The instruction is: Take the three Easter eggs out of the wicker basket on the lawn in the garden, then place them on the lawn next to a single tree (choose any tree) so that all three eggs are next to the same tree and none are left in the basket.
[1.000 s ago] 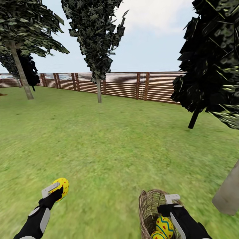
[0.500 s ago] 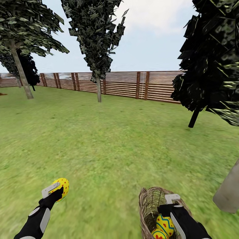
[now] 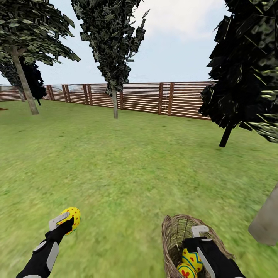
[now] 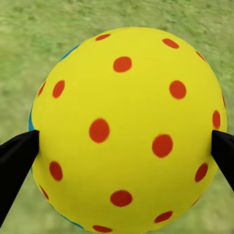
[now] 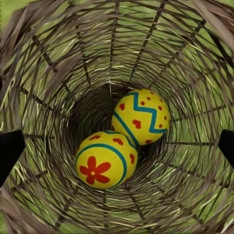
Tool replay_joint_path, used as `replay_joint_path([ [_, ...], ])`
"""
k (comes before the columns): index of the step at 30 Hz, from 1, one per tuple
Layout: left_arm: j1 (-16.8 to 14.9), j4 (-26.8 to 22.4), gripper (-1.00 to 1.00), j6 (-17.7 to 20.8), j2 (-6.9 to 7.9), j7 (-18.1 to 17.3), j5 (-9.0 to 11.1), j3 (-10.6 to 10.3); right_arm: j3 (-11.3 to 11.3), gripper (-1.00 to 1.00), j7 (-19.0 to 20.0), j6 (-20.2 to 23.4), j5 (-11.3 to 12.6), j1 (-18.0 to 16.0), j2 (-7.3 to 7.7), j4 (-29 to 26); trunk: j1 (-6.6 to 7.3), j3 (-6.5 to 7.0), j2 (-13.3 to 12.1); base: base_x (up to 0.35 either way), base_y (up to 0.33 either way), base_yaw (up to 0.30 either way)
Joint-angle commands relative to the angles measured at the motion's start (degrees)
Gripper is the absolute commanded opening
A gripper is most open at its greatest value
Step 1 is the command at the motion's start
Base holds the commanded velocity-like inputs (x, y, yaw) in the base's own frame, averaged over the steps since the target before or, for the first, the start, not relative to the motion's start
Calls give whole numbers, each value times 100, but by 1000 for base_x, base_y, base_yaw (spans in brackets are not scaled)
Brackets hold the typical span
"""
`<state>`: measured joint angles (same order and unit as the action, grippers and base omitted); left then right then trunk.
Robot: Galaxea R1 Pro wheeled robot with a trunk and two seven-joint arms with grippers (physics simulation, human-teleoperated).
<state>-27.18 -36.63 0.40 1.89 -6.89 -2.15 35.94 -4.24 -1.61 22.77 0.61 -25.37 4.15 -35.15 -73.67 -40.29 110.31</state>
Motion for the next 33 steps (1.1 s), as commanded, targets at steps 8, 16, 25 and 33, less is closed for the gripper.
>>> replay_joint_path([
  [8,-7,-2,-100,4,-5,-49,-23,36,-31,100,-16,35,1,-2,-13,-10,-176,-150,325,0,0,0],
  [16,-7,-2,-100,4,-16,-49,-31,36,-24,100,-16,35,-1,0,-10,-10,-351,-293,646,0,0,0],
  [25,-7,-2,-100,4,-22,-49,-31,36,-14,100,-19,30,7,-1,-10,-10,-549,-455,1007,0,0,0],
  [33,-7,-2,-100,4,-22,-49,-31,36,-16,100,-14,26,-9,-1,-10,-10,-725,-599,1328,0,0,0],
])
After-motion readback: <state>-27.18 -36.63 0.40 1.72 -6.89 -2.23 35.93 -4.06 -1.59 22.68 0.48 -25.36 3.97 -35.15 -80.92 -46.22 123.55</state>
